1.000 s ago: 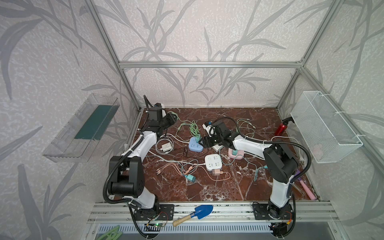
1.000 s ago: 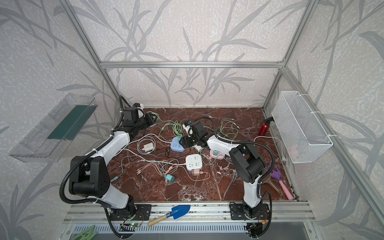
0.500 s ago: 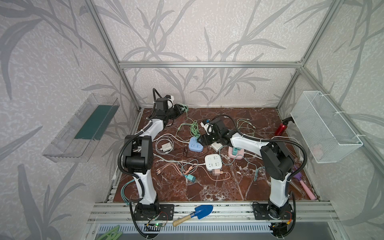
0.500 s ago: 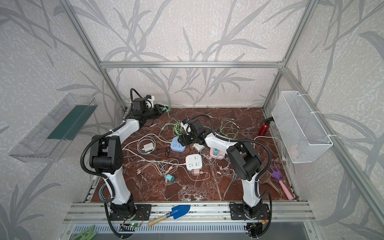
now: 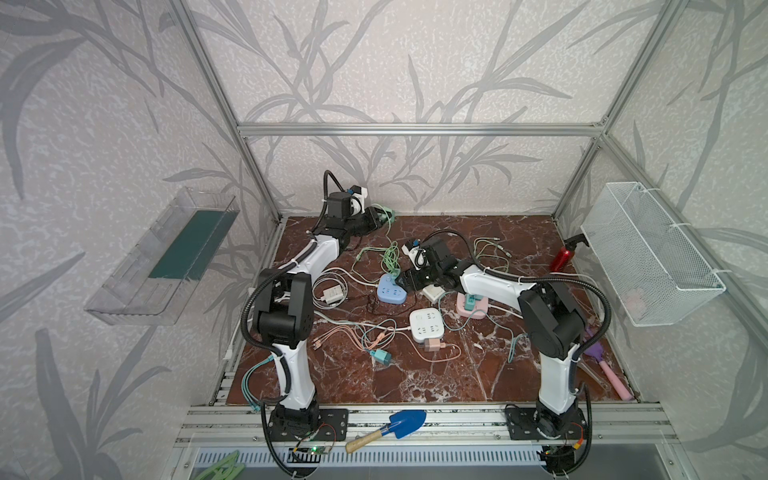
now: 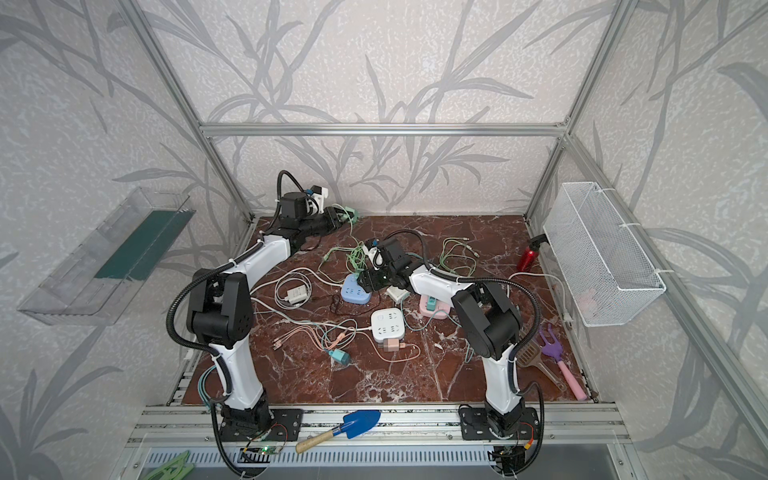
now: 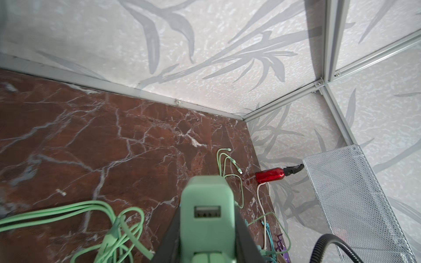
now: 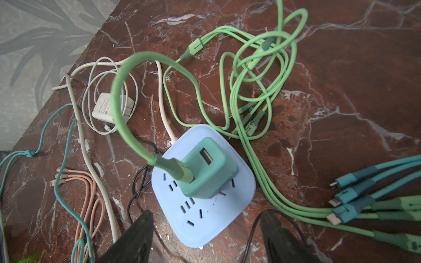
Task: Pull the plug off the socket
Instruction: 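Carry the green charger away from the strip with the left gripper, then lower the green charger onto the table and open the left gripper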
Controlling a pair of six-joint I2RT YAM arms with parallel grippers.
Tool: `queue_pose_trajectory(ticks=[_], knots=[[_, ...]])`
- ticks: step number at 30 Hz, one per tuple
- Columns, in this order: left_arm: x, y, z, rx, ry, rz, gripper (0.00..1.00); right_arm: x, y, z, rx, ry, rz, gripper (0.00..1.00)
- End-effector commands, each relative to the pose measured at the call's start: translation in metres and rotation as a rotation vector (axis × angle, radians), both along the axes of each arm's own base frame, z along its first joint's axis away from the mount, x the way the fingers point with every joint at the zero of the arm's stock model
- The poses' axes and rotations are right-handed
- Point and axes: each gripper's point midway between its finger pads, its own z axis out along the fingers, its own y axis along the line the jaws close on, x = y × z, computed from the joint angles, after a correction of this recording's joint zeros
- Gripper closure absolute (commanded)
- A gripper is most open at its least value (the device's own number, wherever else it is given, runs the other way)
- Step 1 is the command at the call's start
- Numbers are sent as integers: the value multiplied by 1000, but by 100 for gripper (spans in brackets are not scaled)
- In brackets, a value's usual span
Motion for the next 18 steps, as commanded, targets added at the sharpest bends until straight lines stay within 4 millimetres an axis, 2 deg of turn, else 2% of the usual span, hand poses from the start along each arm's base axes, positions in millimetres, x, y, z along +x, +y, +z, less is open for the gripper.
queue_pose_trajectory(ticks=[1, 4, 6, 10, 14, 18], knots=[[-4, 35, -15, 67, 54, 98, 82, 8, 1, -3, -27, -11, -6, 26], [-12, 56, -38, 123, 125, 133, 82, 6, 4, -6, -48, -11, -6, 25], [-18, 63, -49, 134, 157, 140, 82, 3, 8, -7, -68, -17, 3, 25], [-32, 71, -77, 142, 234, 147, 82, 3, 10, -14, -106, -5, -15, 26], [-42, 80, -94, 142, 272, 170, 81, 8, 6, -14, -119, 13, -74, 25], [-53, 83, -113, 147, 320, 175, 76, 9, 8, -18, -138, 44, -124, 27]])
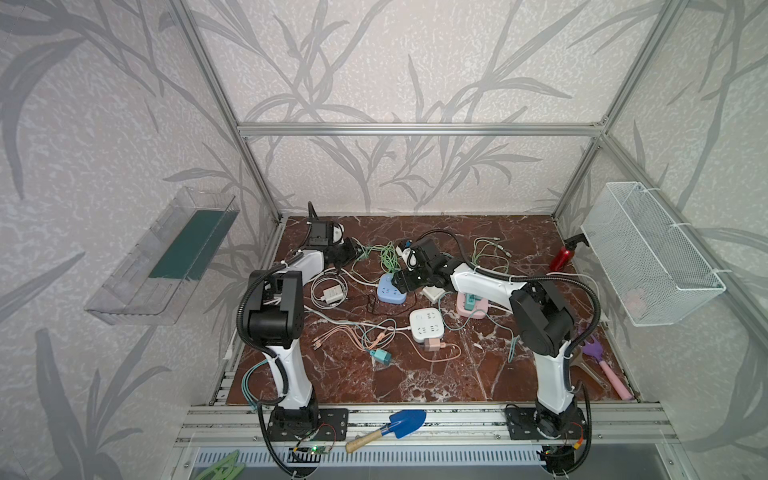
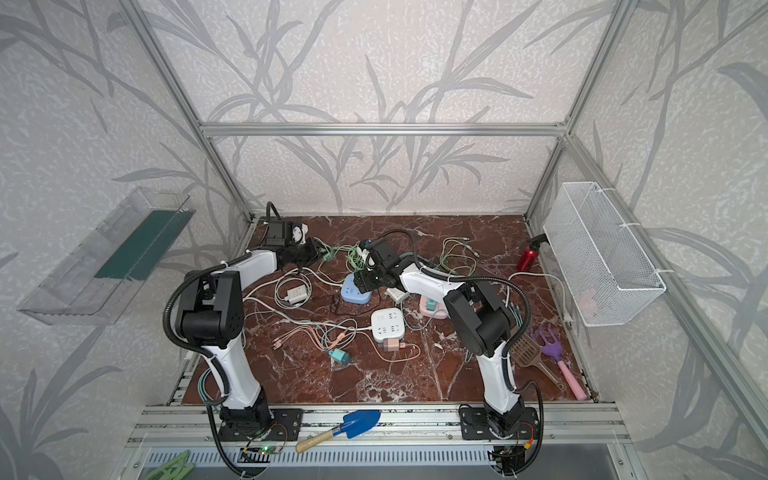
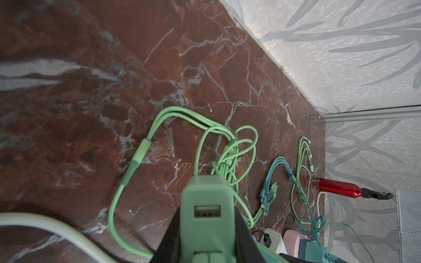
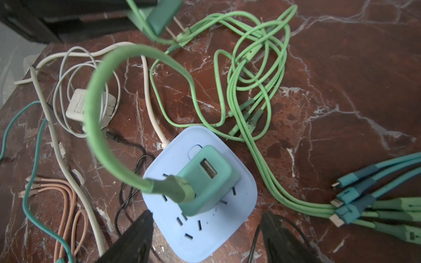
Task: Pull the plug off the socket
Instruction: 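Lower the green charger onto the table and open the left gripper, then close left gripper on remaining green charger while right gripper holds strip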
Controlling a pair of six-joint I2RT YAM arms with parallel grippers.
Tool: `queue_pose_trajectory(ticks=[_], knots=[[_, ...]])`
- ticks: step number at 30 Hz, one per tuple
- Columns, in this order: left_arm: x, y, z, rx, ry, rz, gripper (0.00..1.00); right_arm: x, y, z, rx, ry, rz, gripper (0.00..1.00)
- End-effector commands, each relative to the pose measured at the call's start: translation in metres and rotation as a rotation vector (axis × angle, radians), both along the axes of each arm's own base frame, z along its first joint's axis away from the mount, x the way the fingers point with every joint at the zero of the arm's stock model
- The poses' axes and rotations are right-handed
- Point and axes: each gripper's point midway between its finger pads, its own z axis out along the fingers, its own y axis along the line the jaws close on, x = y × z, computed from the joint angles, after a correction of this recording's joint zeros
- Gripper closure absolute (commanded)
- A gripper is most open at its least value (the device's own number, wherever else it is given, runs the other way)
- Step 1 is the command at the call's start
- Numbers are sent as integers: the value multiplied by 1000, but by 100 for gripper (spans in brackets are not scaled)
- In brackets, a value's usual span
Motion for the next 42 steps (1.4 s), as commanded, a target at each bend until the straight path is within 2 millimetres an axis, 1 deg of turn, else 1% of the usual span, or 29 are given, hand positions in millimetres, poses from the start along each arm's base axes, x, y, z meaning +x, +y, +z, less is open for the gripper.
queue_pose_trajectory(ticks=[1, 5, 8, 14, 16, 19, 24, 27, 32, 35, 38, 42], knots=[[-7, 6, 8, 12, -13, 8, 73, 2, -2, -11, -55, 36, -73, 27], [-16, 7, -10, 10, 53, 4, 67, 0, -1, -20, -120, 59, -125, 31], [-21, 7, -17, 16, 83, 1, 66, 0, -2, -26, -169, 76, -148, 34], [-25, 11, -13, 34, 78, 5, 59, 1, 6, -27, -198, 83, -155, 37], [-27, 10, -16, 33, 85, 7, 56, 1, 8, -28, -210, 87, -157, 39], [-30, 12, -16, 39, 90, 14, 55, 1, 8, -30, -234, 94, -166, 40], [-37, 23, -10, 104, 96, 41, 50, 4, 6, -28, -239, 89, -190, 40], [-42, 34, -4, 163, 100, 65, 45, 7, 7, -25, -238, 83, -193, 40], [-50, 45, 13, 229, 82, 88, 38, 9, 11, -26, -240, 88, -185, 41], [-56, 51, 22, 261, 66, 102, 36, 10, 11, -26, -242, 86, -186, 41], [-62, 49, 28, 266, 50, 98, 37, 10, 11, -28, -251, 88, -186, 42], [-73, 35, 32, 276, 33, 61, 37, 11, 11, -28, -259, 88, -191, 44]])
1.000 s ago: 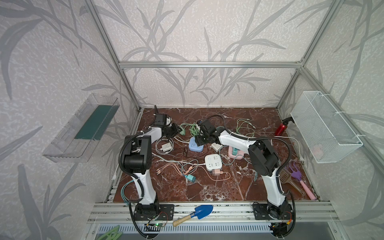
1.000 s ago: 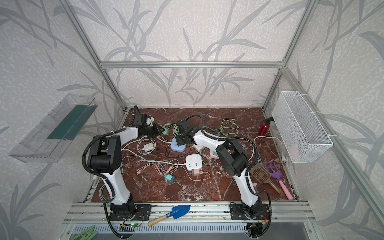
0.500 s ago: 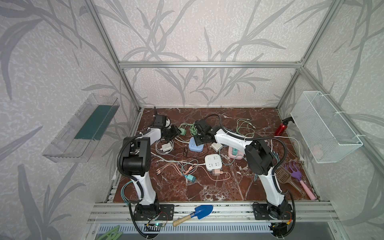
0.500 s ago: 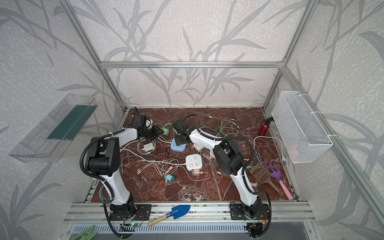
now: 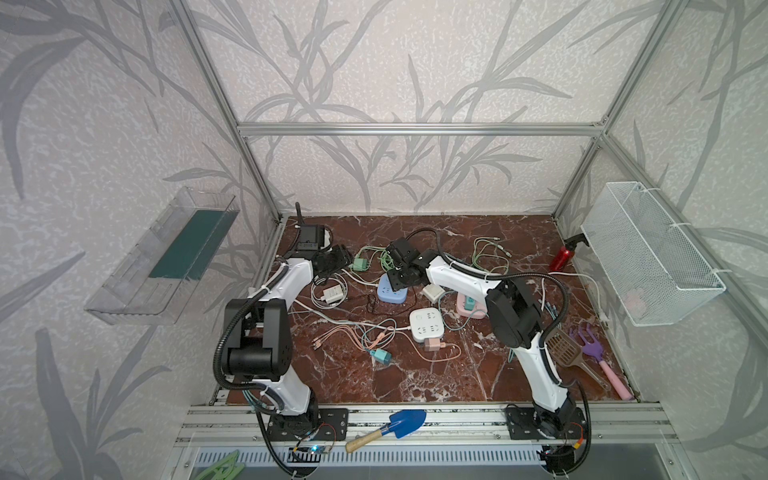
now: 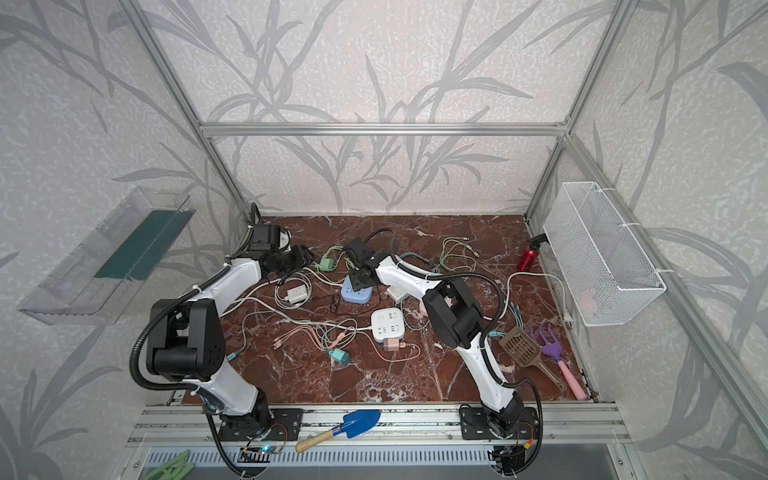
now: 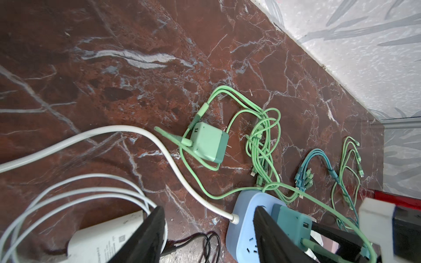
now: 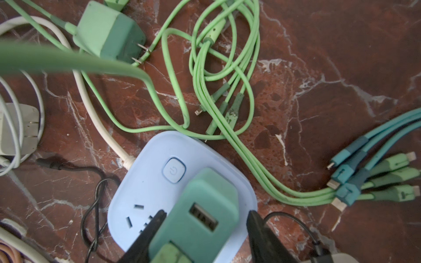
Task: Pull the plug off the socket
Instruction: 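Close left gripper on remaining green charger while right gripper holds strip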
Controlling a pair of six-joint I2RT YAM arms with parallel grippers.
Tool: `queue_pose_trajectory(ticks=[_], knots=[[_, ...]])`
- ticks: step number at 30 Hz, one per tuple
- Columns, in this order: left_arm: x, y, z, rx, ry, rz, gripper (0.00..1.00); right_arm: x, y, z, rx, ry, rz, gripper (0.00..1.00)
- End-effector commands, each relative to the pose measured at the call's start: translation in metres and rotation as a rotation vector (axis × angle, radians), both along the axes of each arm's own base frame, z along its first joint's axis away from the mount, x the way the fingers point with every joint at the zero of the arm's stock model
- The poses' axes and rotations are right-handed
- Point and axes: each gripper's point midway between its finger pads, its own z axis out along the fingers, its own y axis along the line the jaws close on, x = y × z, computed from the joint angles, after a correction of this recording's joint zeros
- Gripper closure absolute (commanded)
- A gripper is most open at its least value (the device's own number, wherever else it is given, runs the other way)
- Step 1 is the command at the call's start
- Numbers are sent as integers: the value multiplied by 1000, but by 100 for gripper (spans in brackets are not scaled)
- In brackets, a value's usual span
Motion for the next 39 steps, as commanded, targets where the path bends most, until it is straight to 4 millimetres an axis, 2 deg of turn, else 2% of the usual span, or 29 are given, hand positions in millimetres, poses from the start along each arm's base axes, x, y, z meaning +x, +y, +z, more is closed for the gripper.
queue_pose_trajectory(ticks=[1, 4, 11, 16, 23, 28, 39], knots=[[-18, -11, -3, 40, 15, -42, 37, 1, 1, -3, -22, 3, -12, 44], [-26, -29, -3, 57, 2, -93, 37, 2, 3, -2, -18, 1, -12, 46], [-35, -71, -26, 12, 46, -187, 38, 3, 6, -9, -46, 30, -10, 48], [-37, -90, -36, -3, 62, -224, 40, 3, 8, -9, -56, 37, -10, 52], [-44, -95, -47, -7, 92, -232, 43, 3, 9, -7, -70, 44, -3, 53], [-47, -95, -54, -2, 108, -226, 44, 8, 17, -3, -73, 47, 20, 58], [-46, -94, -65, 9, 121, -220, 45, 13, 27, -4, -105, 86, 53, 61]])
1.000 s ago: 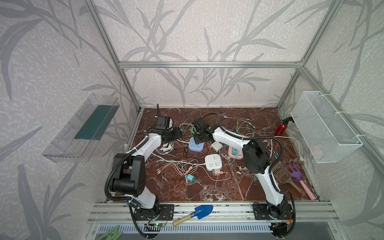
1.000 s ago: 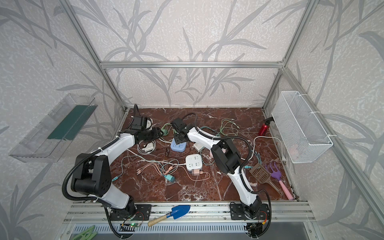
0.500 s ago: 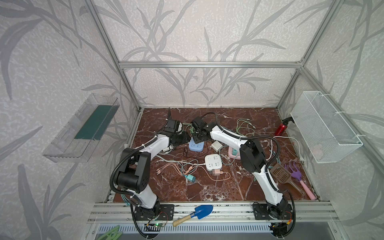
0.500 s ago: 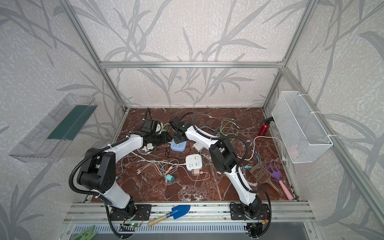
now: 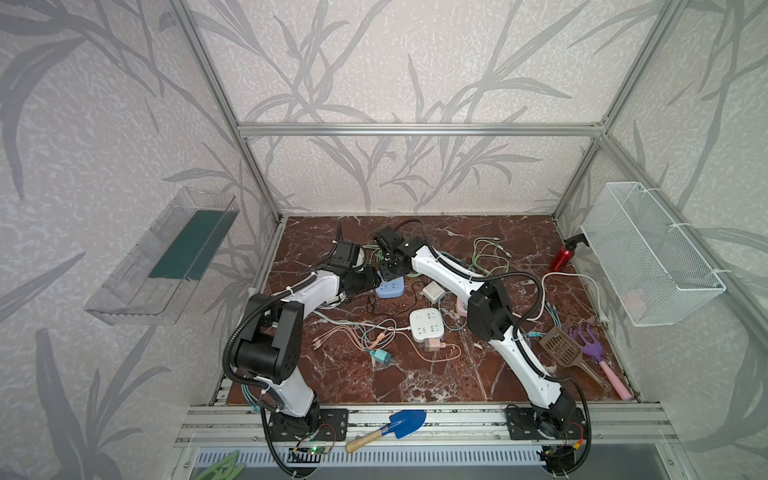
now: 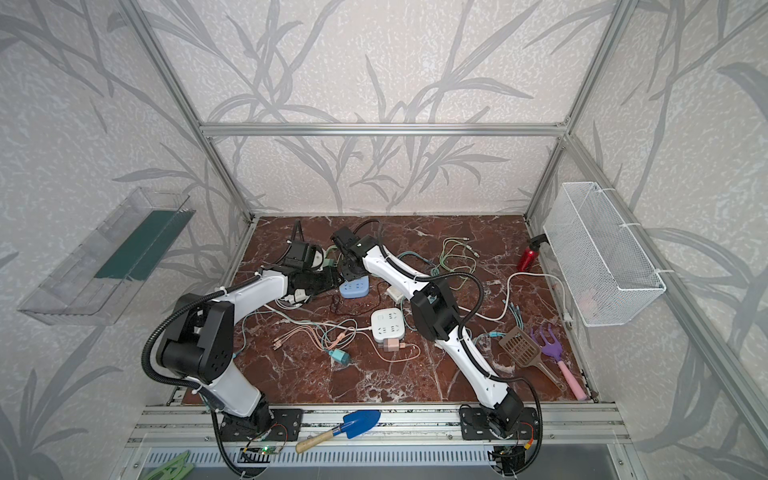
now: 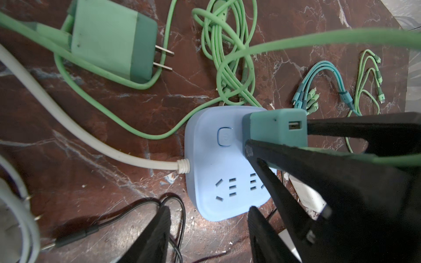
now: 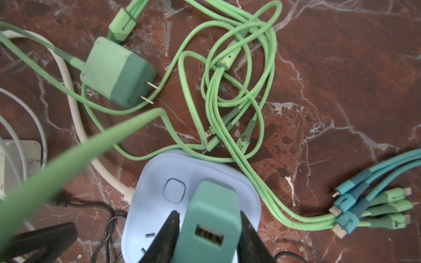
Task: Pull the plug off the socket
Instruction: 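Close left gripper on remaining green charger while right gripper holds strip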
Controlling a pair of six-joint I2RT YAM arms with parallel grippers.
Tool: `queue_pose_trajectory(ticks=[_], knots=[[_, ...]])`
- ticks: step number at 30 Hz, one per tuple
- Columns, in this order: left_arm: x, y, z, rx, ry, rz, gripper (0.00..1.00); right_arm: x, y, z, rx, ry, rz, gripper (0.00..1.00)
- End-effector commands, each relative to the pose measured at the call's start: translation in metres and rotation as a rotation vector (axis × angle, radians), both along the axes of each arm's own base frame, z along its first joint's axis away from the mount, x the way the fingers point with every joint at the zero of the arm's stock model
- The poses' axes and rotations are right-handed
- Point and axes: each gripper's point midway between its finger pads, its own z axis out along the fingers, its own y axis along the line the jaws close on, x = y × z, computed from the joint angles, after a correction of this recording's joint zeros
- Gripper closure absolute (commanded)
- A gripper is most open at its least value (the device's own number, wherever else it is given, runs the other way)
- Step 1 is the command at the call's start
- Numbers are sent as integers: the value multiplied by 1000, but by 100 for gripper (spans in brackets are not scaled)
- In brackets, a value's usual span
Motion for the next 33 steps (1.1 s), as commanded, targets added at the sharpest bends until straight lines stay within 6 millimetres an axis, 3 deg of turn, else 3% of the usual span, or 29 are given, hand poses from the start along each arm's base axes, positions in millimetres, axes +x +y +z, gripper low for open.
queue_pose_trajectory(ticks=[1, 15, 33], knots=[[-3, -1, -14, 12, 25, 2, 45, -12, -4, -7, -36, 50, 18, 62], [2, -6, -30, 36, 34, -7, 49, -20, -9, -3, -53, 66, -15, 63], [16, -17, -37, 5, 31, -11, 49, -19, -6, 2, -71, 29, -53, 73]])
